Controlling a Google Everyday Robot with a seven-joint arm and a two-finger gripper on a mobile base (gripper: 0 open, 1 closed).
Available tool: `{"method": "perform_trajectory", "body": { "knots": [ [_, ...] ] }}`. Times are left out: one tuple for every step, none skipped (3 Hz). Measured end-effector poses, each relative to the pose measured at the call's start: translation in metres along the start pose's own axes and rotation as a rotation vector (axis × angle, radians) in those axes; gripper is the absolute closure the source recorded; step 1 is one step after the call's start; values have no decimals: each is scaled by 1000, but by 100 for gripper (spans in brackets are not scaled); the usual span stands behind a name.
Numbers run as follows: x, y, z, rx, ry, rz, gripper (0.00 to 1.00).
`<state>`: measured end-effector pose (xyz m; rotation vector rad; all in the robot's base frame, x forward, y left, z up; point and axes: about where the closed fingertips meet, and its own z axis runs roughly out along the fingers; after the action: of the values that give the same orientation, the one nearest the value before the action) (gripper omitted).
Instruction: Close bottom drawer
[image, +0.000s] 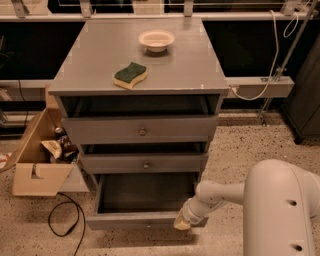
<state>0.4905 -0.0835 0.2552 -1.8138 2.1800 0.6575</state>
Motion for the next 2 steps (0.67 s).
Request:
{"method": "perform_trajectory", "body": {
  "knots": [
    [8,-3,23,8,2,-57,100],
    [25,-13,49,41,-28,-127,100]
  ]
}}
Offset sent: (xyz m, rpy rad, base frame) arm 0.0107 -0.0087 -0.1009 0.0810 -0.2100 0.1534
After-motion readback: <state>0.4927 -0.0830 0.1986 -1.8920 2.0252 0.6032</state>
